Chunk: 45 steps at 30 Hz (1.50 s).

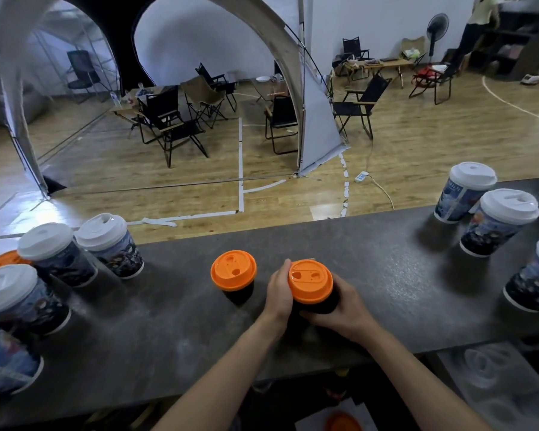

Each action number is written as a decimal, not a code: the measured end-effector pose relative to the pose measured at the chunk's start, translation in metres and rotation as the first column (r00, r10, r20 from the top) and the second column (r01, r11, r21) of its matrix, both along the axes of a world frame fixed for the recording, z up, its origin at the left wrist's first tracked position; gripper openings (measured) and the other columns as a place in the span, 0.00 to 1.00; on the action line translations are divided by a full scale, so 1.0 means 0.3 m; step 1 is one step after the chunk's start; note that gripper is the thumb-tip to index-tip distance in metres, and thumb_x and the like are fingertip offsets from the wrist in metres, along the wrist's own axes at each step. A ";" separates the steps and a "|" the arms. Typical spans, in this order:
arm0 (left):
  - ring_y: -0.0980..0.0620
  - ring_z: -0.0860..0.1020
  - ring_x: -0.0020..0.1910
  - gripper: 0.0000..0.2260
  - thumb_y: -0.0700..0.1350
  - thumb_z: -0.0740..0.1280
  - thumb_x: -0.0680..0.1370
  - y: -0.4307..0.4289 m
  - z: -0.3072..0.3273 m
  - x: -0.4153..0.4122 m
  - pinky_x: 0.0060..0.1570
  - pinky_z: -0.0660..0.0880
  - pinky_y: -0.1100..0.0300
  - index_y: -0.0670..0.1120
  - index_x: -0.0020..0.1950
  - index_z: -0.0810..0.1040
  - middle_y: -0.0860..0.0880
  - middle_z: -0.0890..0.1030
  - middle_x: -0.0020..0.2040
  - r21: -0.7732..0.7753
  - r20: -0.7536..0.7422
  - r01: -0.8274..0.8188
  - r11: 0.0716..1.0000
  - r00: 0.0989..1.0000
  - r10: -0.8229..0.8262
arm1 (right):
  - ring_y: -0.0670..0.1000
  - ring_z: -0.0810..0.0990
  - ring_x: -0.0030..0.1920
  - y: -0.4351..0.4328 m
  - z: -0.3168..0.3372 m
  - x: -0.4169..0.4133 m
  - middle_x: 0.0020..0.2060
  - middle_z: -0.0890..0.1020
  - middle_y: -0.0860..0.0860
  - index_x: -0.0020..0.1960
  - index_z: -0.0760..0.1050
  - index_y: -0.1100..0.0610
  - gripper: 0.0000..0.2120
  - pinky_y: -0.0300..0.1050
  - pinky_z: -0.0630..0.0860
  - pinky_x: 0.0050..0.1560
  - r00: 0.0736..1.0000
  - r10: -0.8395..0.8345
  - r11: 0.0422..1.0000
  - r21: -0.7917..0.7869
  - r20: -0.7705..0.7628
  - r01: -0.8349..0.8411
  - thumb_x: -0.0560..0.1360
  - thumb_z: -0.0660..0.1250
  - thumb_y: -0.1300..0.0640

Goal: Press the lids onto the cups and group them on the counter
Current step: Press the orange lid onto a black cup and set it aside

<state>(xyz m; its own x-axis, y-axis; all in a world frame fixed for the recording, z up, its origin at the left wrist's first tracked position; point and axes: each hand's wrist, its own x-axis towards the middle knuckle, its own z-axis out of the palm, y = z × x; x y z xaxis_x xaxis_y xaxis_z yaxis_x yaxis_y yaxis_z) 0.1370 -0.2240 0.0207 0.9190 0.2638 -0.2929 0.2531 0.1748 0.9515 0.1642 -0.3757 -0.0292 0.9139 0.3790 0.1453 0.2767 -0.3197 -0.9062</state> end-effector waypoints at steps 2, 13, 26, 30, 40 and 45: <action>0.54 0.83 0.49 0.20 0.50 0.55 0.87 -0.004 0.004 -0.001 0.46 0.74 0.66 0.47 0.48 0.85 0.50 0.86 0.47 0.024 -0.006 -0.059 0.998 0.998 0.059 | 0.42 0.81 0.61 -0.001 0.006 -0.002 0.59 0.84 0.43 0.67 0.76 0.48 0.37 0.42 0.77 0.64 1.000 -0.008 1.000 0.012 -0.021 0.008 0.60 0.83 0.47; 0.48 0.78 0.66 0.36 0.63 0.71 0.71 0.035 0.260 -0.033 0.68 0.74 0.51 0.48 0.75 0.70 0.45 0.79 0.67 0.039 0.254 0.153 0.987 0.954 -0.158 | 0.57 0.85 0.50 0.052 0.324 -0.061 0.56 0.85 0.62 0.64 0.78 0.64 0.38 0.48 0.81 0.49 0.857 0.196 0.795 0.589 -0.477 0.146 0.63 0.78 0.41; 0.43 0.82 0.58 0.24 0.50 0.75 0.74 0.158 0.476 -0.119 0.55 0.79 0.53 0.50 0.69 0.75 0.42 0.82 0.62 -0.046 0.458 0.347 0.937 0.841 -0.289 | 0.55 0.82 0.43 0.182 0.662 -0.214 0.49 0.84 0.59 0.56 0.85 0.61 0.31 0.48 0.76 0.52 0.623 0.530 0.532 0.798 -0.575 0.285 0.74 0.61 0.36; 0.44 0.84 0.56 0.27 0.46 0.80 0.69 0.188 0.518 -0.140 0.53 0.80 0.54 0.50 0.66 0.77 0.42 0.82 0.59 0.055 0.442 0.295 0.954 0.849 -0.289 | 0.55 0.78 0.40 0.179 0.662 -0.216 0.45 0.81 0.60 0.60 0.84 0.63 0.34 0.51 0.73 0.52 0.671 0.464 0.646 0.739 -0.578 0.191 0.76 0.60 0.35; 0.42 0.82 0.49 0.31 0.48 0.75 0.68 0.221 0.495 -0.133 0.39 0.77 0.53 0.39 0.69 0.73 0.39 0.82 0.54 -0.079 0.447 0.372 0.925 0.842 -0.300 | 0.57 0.81 0.43 0.214 0.692 -0.272 0.41 0.84 0.60 0.57 0.82 0.59 0.30 0.53 0.77 0.48 0.856 0.209 0.861 0.504 -0.474 0.069 0.78 0.58 0.34; 0.47 0.83 0.46 0.32 0.49 0.73 0.72 0.220 0.505 -0.143 0.44 0.79 0.58 0.35 0.71 0.70 0.38 0.80 0.53 -0.051 0.518 0.408 0.911 0.791 -0.326 | 0.54 0.73 0.33 0.198 0.717 -0.251 0.34 0.76 0.58 0.56 0.79 0.63 0.35 0.49 0.71 0.42 0.643 0.456 0.747 0.657 -0.616 0.100 0.79 0.55 0.32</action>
